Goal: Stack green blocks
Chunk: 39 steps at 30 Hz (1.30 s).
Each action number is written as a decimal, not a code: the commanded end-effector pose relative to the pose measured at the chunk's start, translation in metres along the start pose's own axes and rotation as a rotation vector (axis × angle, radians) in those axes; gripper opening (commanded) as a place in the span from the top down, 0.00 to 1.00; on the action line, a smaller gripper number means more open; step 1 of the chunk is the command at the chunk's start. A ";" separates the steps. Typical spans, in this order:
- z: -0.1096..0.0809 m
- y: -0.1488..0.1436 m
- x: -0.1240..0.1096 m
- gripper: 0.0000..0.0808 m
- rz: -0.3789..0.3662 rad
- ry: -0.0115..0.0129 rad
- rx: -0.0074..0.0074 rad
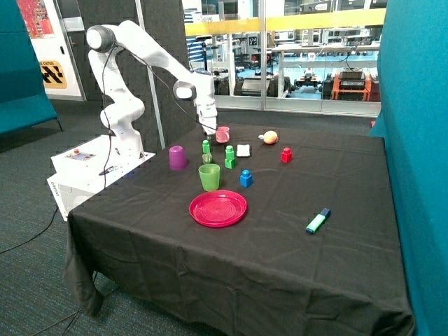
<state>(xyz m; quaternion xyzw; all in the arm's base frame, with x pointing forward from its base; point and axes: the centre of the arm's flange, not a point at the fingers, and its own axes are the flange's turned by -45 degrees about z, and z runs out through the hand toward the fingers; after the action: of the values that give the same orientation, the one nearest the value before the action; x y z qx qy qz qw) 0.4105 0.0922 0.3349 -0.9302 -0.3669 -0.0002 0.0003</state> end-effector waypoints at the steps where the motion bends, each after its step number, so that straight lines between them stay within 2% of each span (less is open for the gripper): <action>1: 0.005 0.004 -0.006 0.00 0.012 -0.0005 -0.0005; 18: 0.011 0.001 -0.004 0.02 0.019 -0.0005 -0.0005; 22: 0.020 0.001 -0.003 0.04 0.036 -0.0005 -0.0005; 27: 0.024 0.003 -0.003 0.13 0.048 -0.0005 -0.0005; 30: 0.024 0.004 -0.003 0.23 0.052 -0.0005 -0.0005; 36: 0.024 0.005 -0.002 0.61 0.053 -0.0005 -0.0005; 39: 0.023 0.005 -0.001 0.75 0.057 -0.0005 -0.0005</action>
<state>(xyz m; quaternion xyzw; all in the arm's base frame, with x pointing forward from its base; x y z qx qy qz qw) 0.4103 0.0875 0.3131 -0.9385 -0.3452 -0.0017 0.0021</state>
